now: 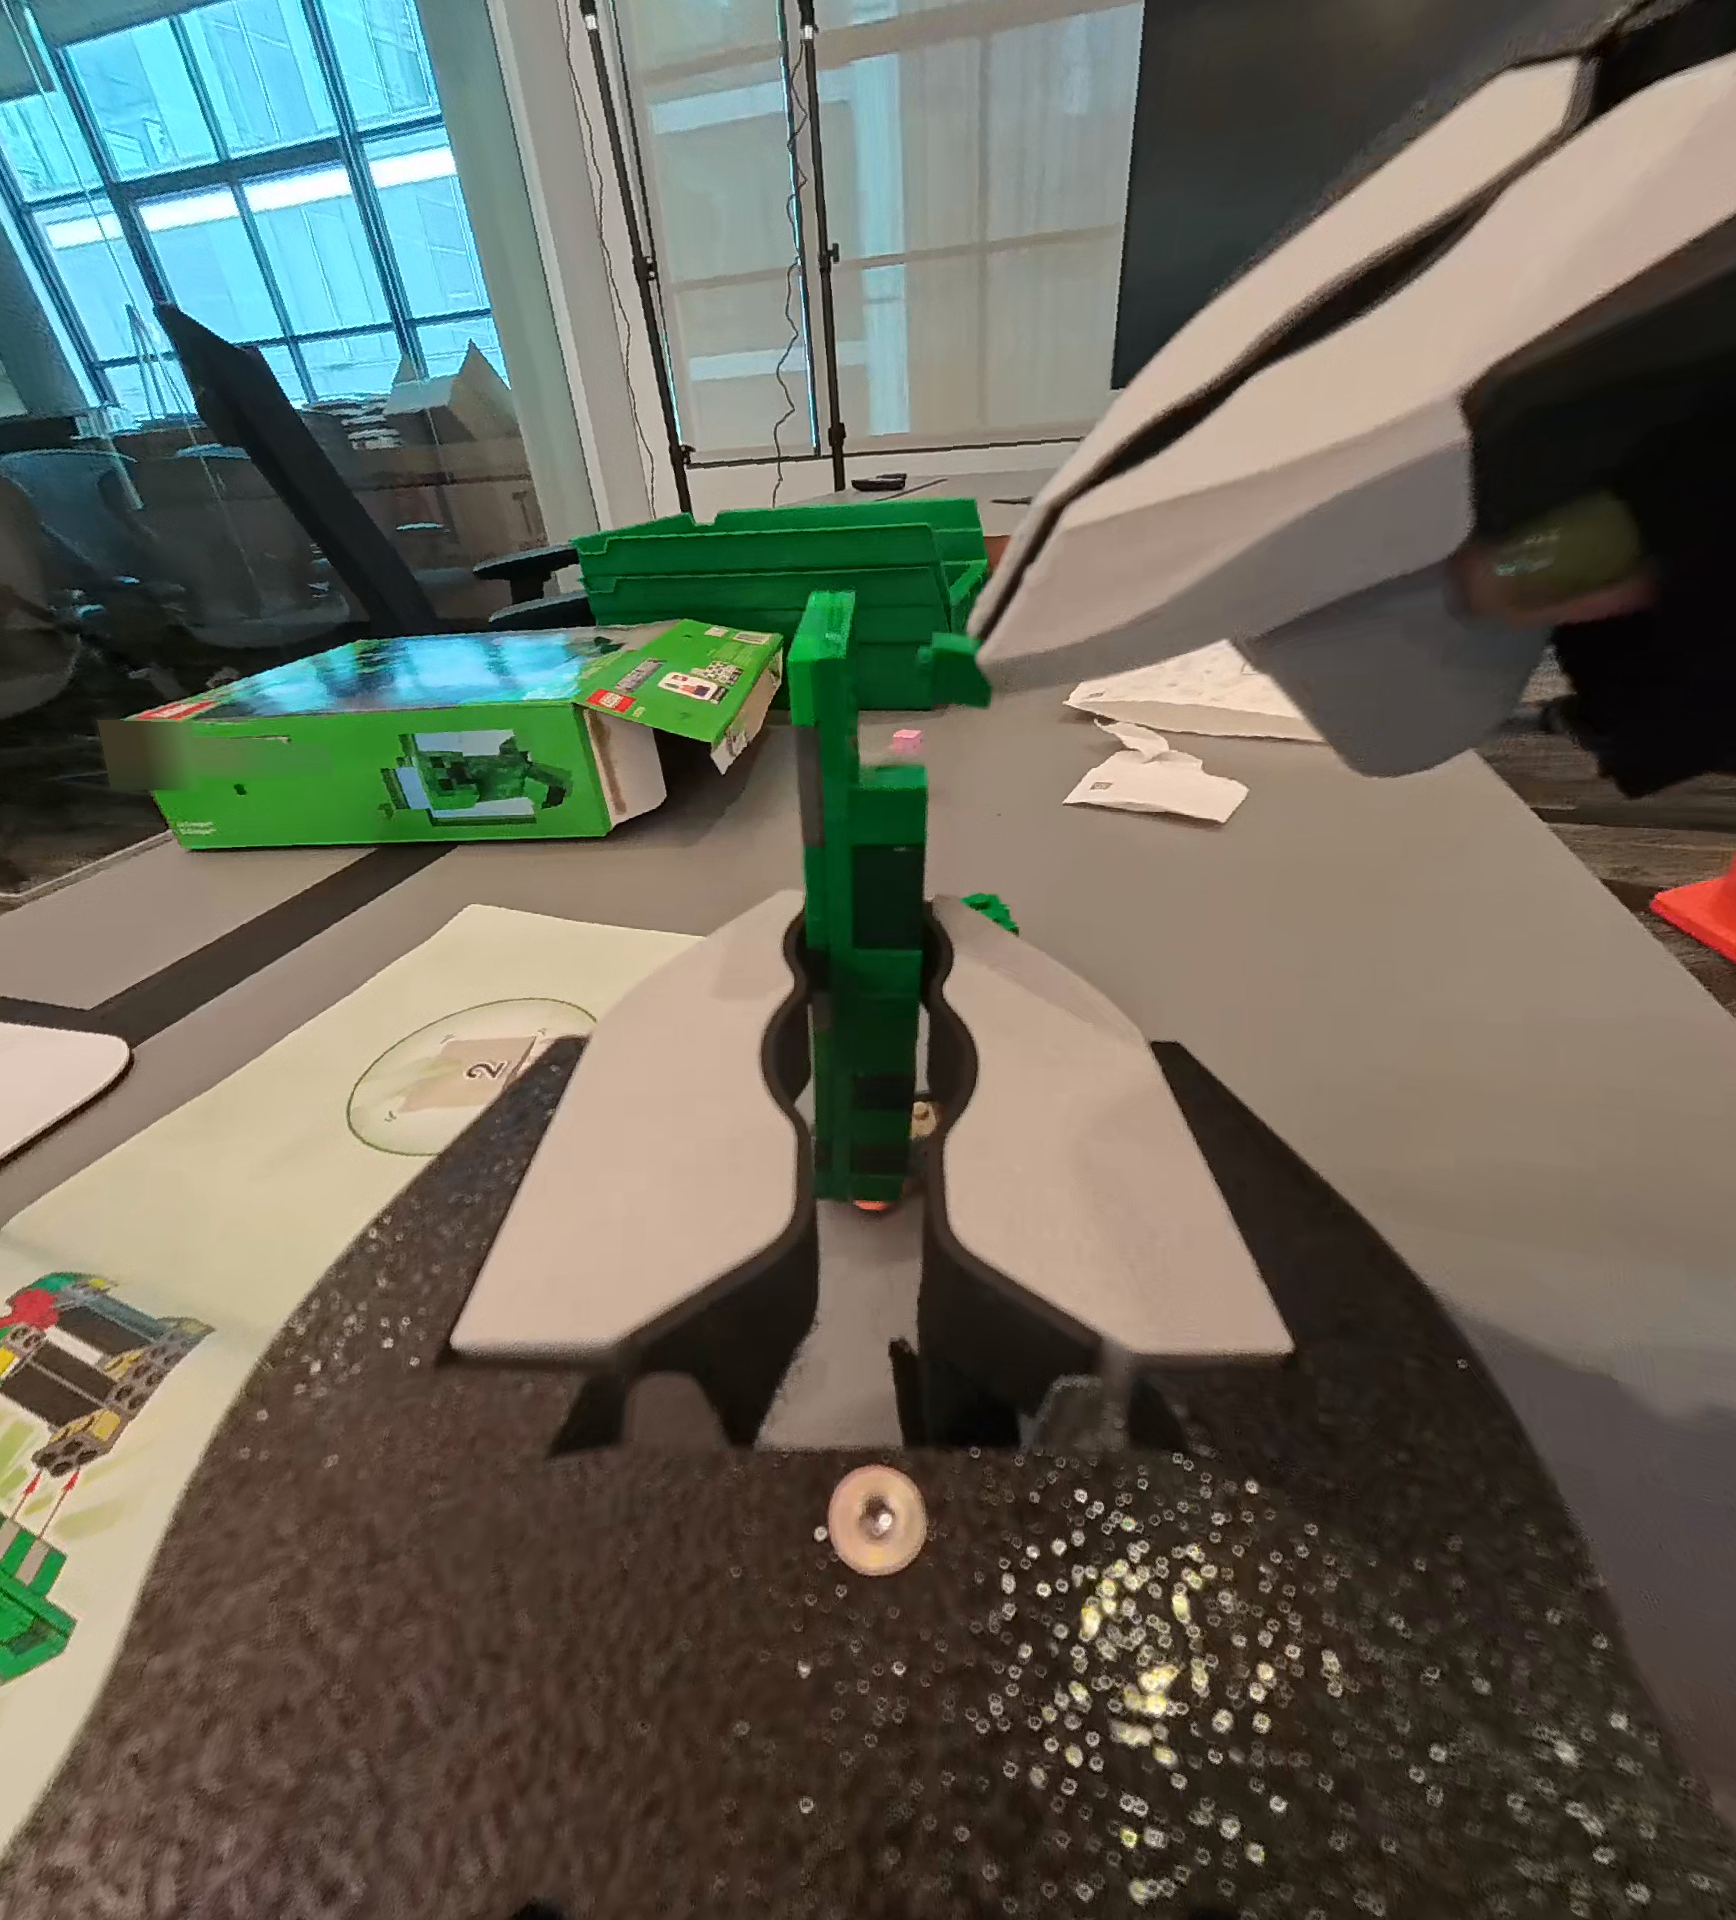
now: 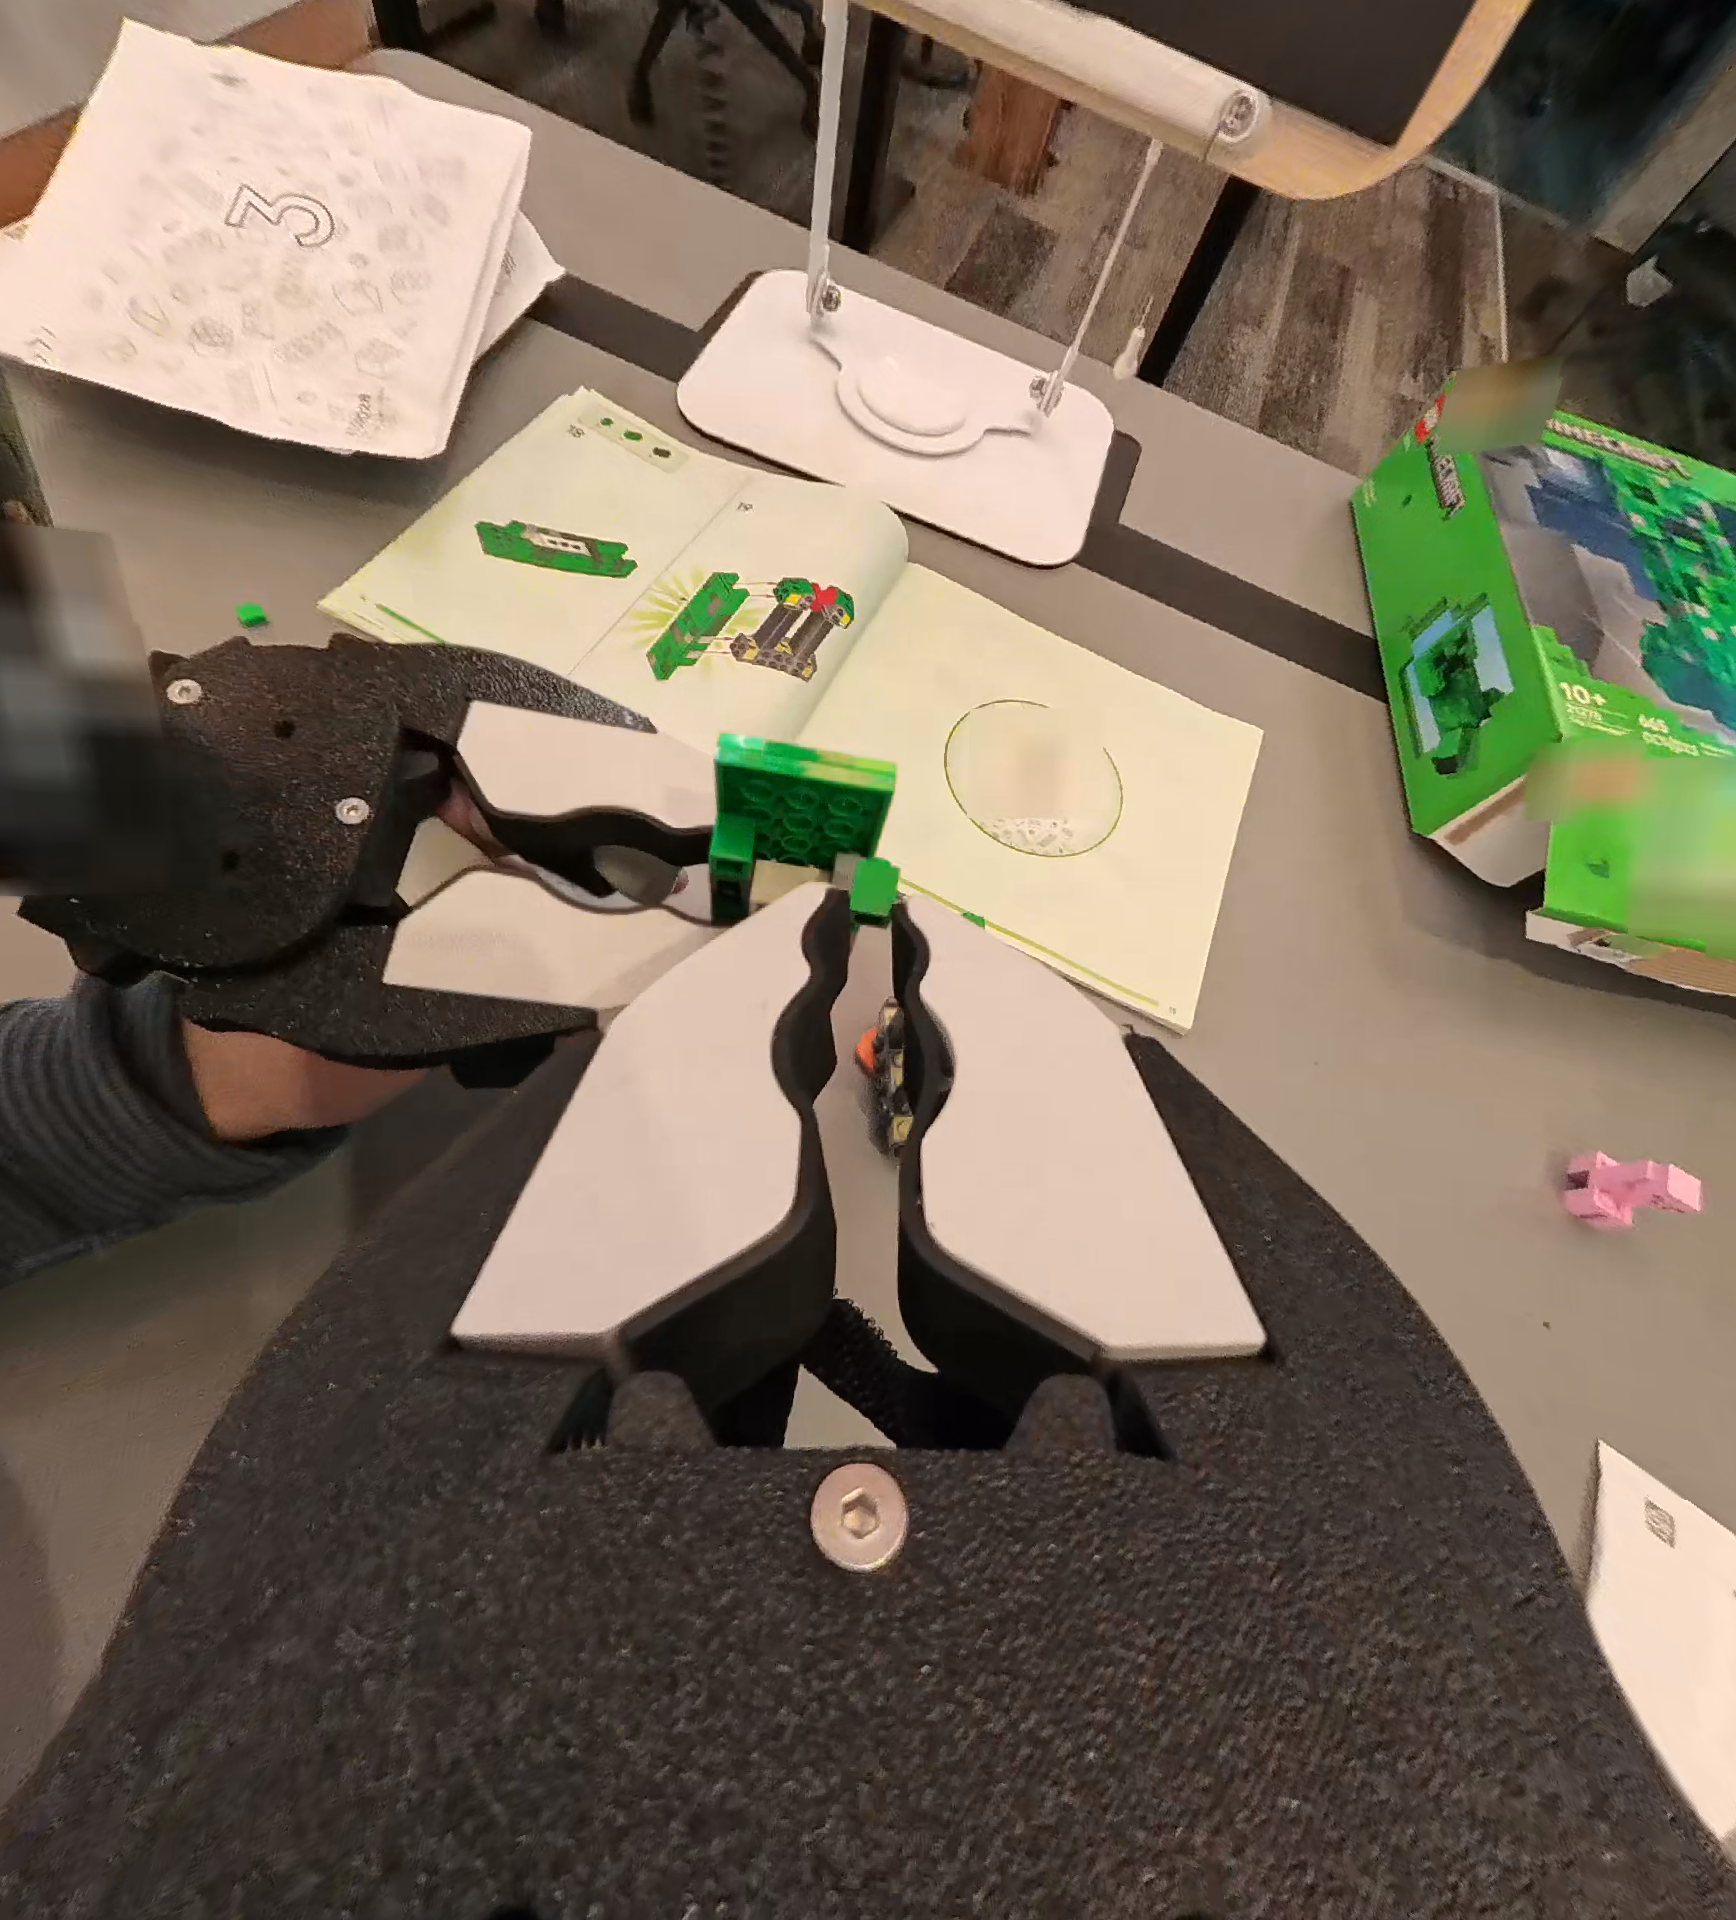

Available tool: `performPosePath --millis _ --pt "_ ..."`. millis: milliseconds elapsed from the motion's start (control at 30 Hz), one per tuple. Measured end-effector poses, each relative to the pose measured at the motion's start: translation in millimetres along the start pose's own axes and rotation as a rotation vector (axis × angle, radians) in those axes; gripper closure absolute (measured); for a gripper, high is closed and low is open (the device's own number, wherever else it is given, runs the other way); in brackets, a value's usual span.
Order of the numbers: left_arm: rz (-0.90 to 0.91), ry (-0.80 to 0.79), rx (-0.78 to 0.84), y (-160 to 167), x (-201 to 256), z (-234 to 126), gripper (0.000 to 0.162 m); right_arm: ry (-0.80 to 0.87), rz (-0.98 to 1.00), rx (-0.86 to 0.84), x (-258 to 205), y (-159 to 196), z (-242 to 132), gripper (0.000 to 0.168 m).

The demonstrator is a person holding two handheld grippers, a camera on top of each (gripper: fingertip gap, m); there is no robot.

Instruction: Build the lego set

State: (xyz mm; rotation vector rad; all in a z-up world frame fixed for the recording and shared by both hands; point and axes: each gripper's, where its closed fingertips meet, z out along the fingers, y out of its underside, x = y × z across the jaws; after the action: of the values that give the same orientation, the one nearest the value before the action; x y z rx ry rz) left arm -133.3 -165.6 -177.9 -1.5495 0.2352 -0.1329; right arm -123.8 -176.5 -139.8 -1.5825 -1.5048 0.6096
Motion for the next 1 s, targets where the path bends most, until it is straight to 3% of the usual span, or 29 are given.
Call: performPosePath --millis 1000 --pt "0.115 0.030 -0.032 3 9 3 0.145 -0.039 -0.086 -0.146 -1 15 4 0.161"
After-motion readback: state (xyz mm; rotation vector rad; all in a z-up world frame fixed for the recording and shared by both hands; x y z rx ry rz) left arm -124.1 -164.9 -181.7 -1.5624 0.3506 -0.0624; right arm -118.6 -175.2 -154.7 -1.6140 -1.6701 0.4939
